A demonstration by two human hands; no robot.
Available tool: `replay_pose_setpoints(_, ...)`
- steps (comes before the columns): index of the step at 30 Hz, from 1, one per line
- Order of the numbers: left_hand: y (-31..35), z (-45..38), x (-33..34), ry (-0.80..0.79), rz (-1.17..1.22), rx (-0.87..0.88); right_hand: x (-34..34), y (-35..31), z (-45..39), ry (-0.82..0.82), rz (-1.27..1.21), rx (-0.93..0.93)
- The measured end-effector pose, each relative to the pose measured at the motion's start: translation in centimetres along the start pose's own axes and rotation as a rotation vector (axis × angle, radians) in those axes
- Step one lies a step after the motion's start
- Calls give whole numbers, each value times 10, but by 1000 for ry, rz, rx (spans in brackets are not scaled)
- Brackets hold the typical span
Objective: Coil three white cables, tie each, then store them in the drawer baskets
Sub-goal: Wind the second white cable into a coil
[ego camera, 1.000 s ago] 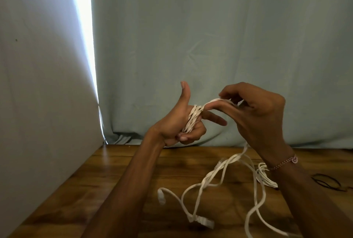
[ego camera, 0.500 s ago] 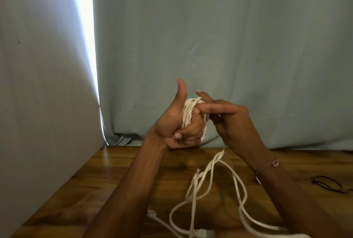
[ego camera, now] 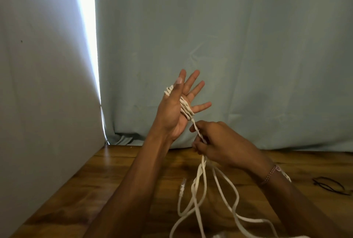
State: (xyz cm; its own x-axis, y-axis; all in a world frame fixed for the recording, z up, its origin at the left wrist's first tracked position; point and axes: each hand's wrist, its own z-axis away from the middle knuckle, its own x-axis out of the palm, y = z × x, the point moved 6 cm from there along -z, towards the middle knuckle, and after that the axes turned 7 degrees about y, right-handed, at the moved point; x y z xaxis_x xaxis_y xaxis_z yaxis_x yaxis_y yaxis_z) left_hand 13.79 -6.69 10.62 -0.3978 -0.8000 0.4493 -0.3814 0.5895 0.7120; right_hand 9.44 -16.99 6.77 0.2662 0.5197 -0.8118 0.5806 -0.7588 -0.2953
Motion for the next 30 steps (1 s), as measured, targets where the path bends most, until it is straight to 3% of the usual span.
replay_pose_setpoints(7, -2, -8, -15, 90, -285, 136, -19, -6, 9, -40, -129, 22)
replay_pose_setpoints(13, -1, 0, -4, -81, -831, 266, -42, -15, 14, 114, -363, -13)
replay_pose_setpoints(17, 0, 5, 4, -129, -1105, 367, -40, -11, 14, 59, -594, 36)
replay_pose_setpoints(22, 3, 2, -9, -79, -1033, 349, -36, -9, 9, 100, -614, -11)
replay_pose_setpoints(25, 0, 0, -18, -66, -1025, 210, -33, -2, 6, 138, -554, -29)
replay_pose_setpoints(30, -4, 8, -27, -281, -876, -2, -31, 16, 4, -10, -604, 36)
